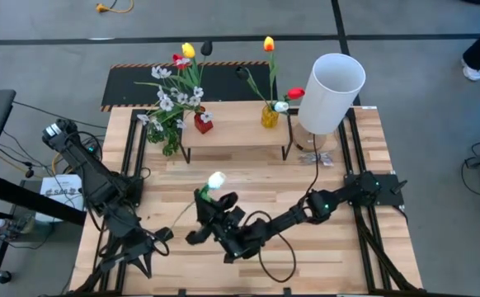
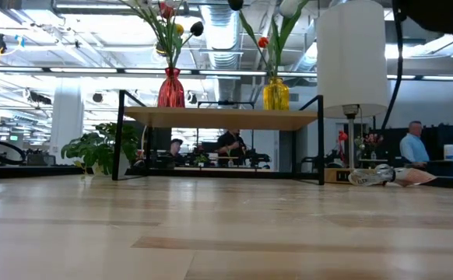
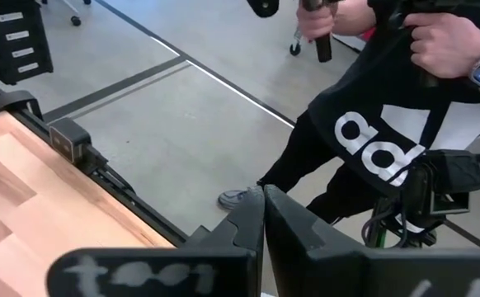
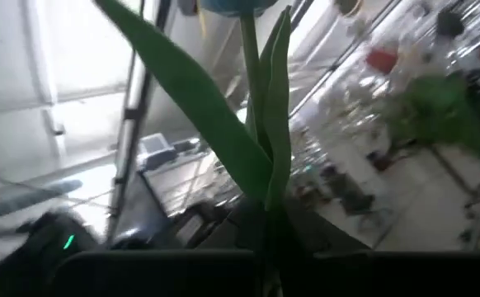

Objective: Pick and place flowers into a vace then onto a shelf
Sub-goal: Put the white flower into the yellow vase on the shelf

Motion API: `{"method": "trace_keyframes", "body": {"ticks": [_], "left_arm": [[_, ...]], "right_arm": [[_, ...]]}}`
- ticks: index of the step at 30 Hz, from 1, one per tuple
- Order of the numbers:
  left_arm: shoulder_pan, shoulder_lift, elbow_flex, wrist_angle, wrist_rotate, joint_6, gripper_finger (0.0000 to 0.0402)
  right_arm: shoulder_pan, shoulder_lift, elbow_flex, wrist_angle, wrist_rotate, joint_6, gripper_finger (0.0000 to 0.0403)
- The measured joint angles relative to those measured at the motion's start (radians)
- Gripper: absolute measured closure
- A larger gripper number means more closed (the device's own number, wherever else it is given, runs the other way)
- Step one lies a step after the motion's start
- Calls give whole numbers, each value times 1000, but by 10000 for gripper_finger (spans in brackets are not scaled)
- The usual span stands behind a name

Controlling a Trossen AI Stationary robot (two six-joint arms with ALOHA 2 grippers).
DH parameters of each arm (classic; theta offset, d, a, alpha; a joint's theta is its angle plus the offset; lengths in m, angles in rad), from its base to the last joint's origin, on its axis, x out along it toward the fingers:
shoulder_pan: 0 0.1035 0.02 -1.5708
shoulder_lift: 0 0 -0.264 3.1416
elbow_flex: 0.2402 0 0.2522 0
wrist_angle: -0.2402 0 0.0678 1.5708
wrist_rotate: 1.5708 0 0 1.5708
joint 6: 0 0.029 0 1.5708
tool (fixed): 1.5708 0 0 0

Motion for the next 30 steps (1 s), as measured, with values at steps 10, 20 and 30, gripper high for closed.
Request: {"method": "trace_keyframes", "body": {"ticks": [10,20,30], "left_arm": [[-15,0,0,4,-15,4,401],[-16,0,0,3,-52,-1,401],[-16,0,0,46,-54,-14,401]], "right_arm": [[-20,-152,1,5,456,-544,402],[-136,-162,-5,-162,607,-566,402],[-239,-183,-3,-264,607,-572,402]]}}
